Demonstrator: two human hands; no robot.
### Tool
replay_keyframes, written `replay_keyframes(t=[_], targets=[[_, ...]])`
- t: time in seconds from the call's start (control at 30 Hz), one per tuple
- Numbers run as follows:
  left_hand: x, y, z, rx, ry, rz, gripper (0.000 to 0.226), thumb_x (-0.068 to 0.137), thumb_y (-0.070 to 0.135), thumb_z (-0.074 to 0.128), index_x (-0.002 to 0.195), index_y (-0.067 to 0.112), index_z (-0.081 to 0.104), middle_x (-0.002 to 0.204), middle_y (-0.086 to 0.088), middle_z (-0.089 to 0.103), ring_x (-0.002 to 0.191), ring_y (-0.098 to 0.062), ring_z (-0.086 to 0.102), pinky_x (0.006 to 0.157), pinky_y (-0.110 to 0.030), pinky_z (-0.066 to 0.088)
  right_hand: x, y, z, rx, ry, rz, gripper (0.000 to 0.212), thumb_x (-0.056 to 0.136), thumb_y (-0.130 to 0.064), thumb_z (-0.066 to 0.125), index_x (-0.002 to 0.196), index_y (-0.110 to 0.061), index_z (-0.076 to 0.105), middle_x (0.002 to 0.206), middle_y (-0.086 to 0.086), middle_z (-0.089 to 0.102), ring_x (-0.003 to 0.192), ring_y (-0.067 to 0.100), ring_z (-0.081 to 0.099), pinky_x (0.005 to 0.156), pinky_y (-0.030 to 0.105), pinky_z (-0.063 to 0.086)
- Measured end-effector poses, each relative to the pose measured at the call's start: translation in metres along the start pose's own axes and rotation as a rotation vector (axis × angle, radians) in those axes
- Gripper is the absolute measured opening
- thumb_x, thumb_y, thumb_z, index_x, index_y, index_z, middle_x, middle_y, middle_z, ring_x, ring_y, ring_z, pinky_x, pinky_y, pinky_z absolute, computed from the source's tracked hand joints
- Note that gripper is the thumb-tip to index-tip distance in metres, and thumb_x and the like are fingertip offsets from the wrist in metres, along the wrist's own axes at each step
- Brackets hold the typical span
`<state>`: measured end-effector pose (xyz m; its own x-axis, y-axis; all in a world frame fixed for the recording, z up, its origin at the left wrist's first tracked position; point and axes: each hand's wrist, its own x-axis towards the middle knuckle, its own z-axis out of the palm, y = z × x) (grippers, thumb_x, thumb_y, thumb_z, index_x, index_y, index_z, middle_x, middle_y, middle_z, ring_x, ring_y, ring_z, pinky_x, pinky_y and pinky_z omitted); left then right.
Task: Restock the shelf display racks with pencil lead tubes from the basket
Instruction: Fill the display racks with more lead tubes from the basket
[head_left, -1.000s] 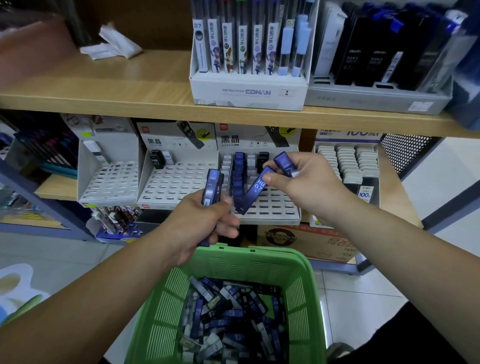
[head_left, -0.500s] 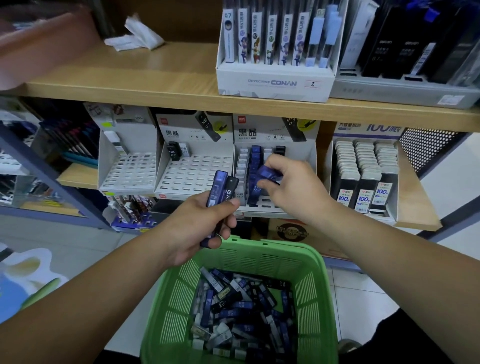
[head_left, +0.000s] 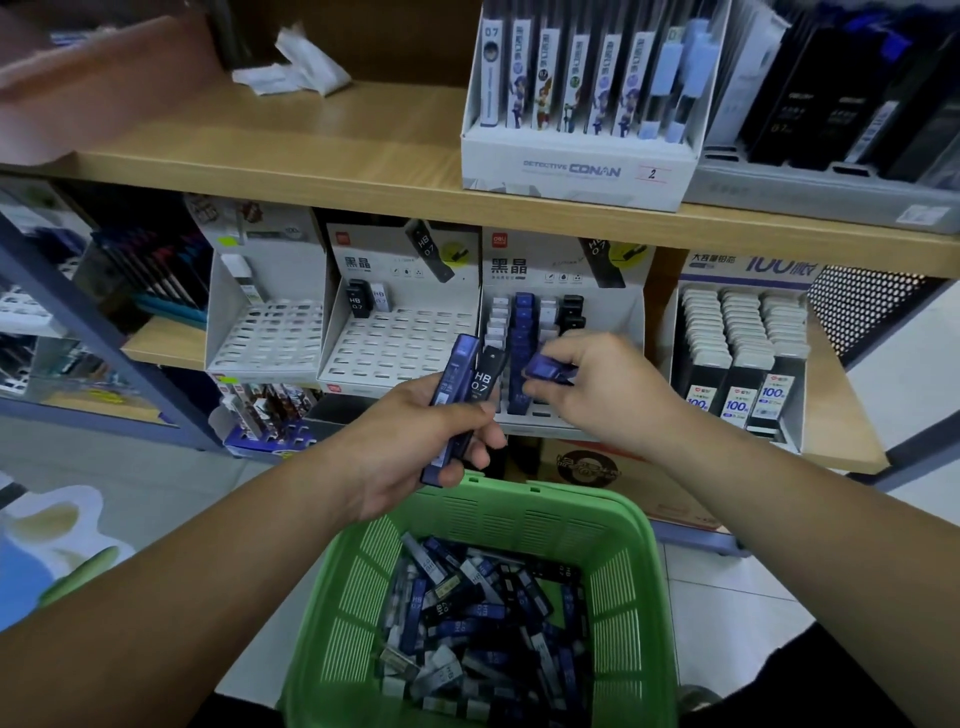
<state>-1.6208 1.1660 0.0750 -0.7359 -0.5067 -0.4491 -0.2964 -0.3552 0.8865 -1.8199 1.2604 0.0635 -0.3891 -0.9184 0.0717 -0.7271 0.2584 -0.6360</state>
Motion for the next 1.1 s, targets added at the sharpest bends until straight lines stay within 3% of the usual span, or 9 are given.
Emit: replay_keyframes(t=[0.13, 0.2, 0.27, 0.37, 0.5, 0.67, 0.8, 0.93, 1.1], targets=[[0.002, 0.001, 0.006, 0.006, 0.033, 0.020, 0.019, 0.101, 0.014, 0.064, 0.119, 0.010, 0.059, 0.095, -0.017, 0.075, 0.068, -0.018, 0.062, 0.048, -0.024, 0.036, -0.005, -0.007, -0.004, 0.138, 0.037, 0.036, 0.002, 0.091, -0.023, 0.078, 0.091, -0.021, 0.077, 0.087, -0.003, 0.075, 0.087, 0.017, 0.069, 0.085, 0.042, 0.058], [0.003, 0.002, 0.008, 0.019, 0.025, 0.036, 0.020, 0.101, 0.012, 0.065, 0.120, 0.011, 0.060, 0.095, -0.017, 0.076, 0.069, -0.018, 0.062, 0.047, -0.023, 0.036, -0.007, -0.016, -0.013, 0.428, 0.085, 0.096, 0.008, 0.091, -0.020, 0.078, 0.096, -0.015, 0.078, 0.083, 0.000, 0.075, 0.066, 0.014, 0.068, 0.064, 0.034, 0.059], [0.004, 0.005, 0.013, 0.037, -0.002, 0.063, 0.022, 0.101, 0.013, 0.065, 0.122, 0.010, 0.060, 0.095, -0.016, 0.075, 0.069, -0.018, 0.062, 0.047, -0.023, 0.036, -0.010, -0.020, -0.023, 0.671, 0.009, 0.202, 0.015, 0.091, -0.023, 0.078, 0.101, -0.012, 0.077, 0.063, -0.005, 0.067, 0.042, 0.011, 0.044, 0.040, 0.024, 0.036], [0.008, 0.009, 0.026, 0.035, -0.023, 0.085, 0.024, 0.102, 0.020, 0.064, 0.123, 0.011, 0.058, 0.097, -0.016, 0.077, 0.071, -0.019, 0.063, 0.046, -0.023, 0.037, -0.015, -0.018, -0.030, 0.731, -0.090, 0.247, 0.016, 0.090, -0.017, 0.078, 0.104, -0.010, 0.075, 0.052, -0.006, 0.057, 0.042, 0.012, 0.029, 0.043, 0.020, 0.023], [0.017, 0.013, 0.041, 0.060, 0.014, 0.065, 0.022, 0.105, 0.033, 0.059, 0.120, 0.017, 0.056, 0.096, -0.014, 0.079, 0.072, -0.024, 0.072, 0.046, -0.025, 0.038, -0.014, -0.005, -0.054, 0.782, 0.129, 0.321, 0.011, 0.092, -0.012, 0.076, 0.103, -0.014, 0.076, 0.051, -0.008, 0.056, 0.042, 0.012, 0.033, 0.042, 0.021, 0.027], [0.027, 0.006, 0.046, 0.162, 0.087, 0.041, 0.040, 0.100, 0.046, 0.062, 0.118, 0.011, 0.058, 0.064, -0.002, 0.051, 0.046, -0.015, 0.038, 0.043, -0.025, 0.030, -0.011, 0.024, -0.073, 0.492, 0.315, 0.210, 0.016, 0.090, -0.017, 0.079, 0.106, -0.016, 0.078, 0.062, -0.019, 0.066, 0.051, -0.008, 0.054, 0.055, 0.010, 0.039], [0.025, 0.011, 0.048, 0.124, 0.019, -0.029, 0.043, 0.097, 0.056, 0.060, 0.109, 0.016, 0.054, 0.061, 0.003, 0.039, 0.045, -0.011, 0.028, 0.040, -0.021, 0.022, 0.008, 0.032, -0.061, 0.196, 0.370, 0.155, 0.023, 0.083, -0.027, 0.086, 0.101, -0.020, 0.073, 0.085, -0.007, 0.068, 0.077, 0.008, 0.059, 0.068, 0.021, 0.043], [0.023, 0.014, 0.046, 0.084, -0.044, -0.091, 0.047, 0.097, 0.064, 0.052, 0.106, 0.018, 0.054, 0.061, 0.002, 0.036, 0.045, -0.012, 0.022, 0.042, -0.020, 0.016, 0.023, 0.036, -0.046, 0.072, 0.328, 0.115, 0.023, 0.082, -0.026, 0.086, 0.094, -0.021, 0.068, 0.083, -0.005, 0.064, 0.080, 0.019, 0.060, 0.066, 0.028, 0.044], [0.024, 0.014, 0.039, -0.036, -0.079, -0.111, 0.034, 0.104, 0.044, 0.035, 0.093, 0.018, 0.055, 0.062, -0.001, 0.036, 0.044, -0.013, 0.022, 0.042, -0.021, 0.015, 0.030, 0.044, -0.036, 0.018, 0.292, 0.111, 0.022, 0.083, -0.023, 0.085, 0.085, -0.027, 0.063, 0.083, 0.000, 0.066, 0.085, 0.025, 0.063, 0.071, 0.035, 0.054]])
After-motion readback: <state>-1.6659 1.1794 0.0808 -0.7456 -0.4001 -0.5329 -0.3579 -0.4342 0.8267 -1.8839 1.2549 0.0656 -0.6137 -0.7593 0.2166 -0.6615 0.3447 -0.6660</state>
